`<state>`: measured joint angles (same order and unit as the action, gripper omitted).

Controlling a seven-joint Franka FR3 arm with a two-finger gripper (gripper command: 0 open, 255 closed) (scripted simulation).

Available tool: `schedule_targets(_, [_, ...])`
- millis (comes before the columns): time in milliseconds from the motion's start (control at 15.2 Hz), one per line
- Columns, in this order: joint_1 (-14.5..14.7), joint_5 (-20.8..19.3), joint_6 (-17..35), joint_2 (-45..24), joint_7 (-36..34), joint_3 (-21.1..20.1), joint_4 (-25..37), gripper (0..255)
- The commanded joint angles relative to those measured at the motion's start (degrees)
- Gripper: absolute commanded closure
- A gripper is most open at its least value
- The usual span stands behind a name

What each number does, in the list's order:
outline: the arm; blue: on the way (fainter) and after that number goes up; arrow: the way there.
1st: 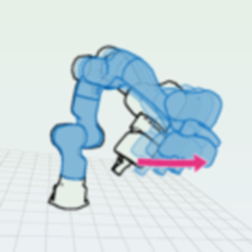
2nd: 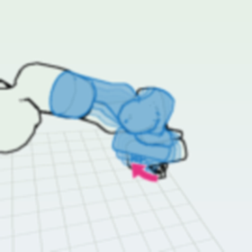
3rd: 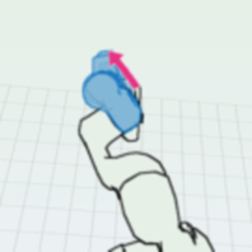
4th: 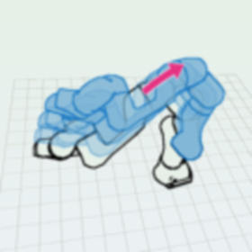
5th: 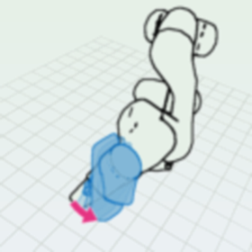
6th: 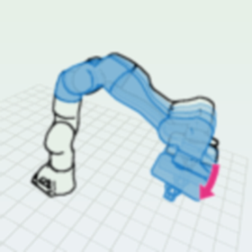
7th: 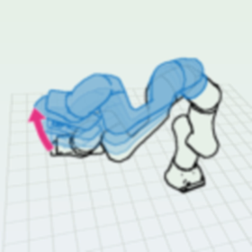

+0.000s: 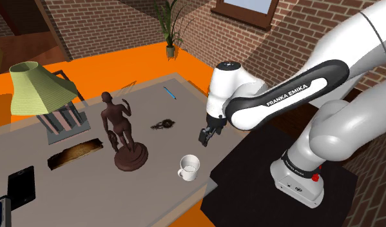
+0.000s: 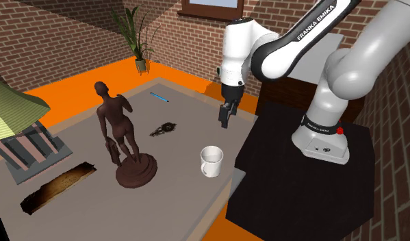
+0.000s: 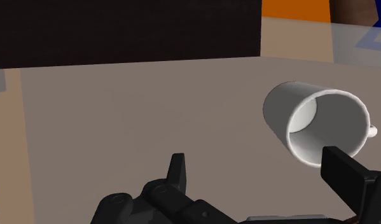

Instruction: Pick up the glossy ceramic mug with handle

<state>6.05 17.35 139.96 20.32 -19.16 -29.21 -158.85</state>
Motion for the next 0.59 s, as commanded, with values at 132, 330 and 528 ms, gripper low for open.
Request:
schedule_targets(132, [-2.1, -4.2, 10.6, -11.5, -6.3, -4.9, 1.6, 0])
schedule_targets(330, [-4.3, -14.5, 17.4, -21.1, -15.6, -7.3, 3.9, 0])
schedule_targets(528, [-3.0, -24.3, 20.9, -27.3, -23.6, -5.1, 5.6, 0])
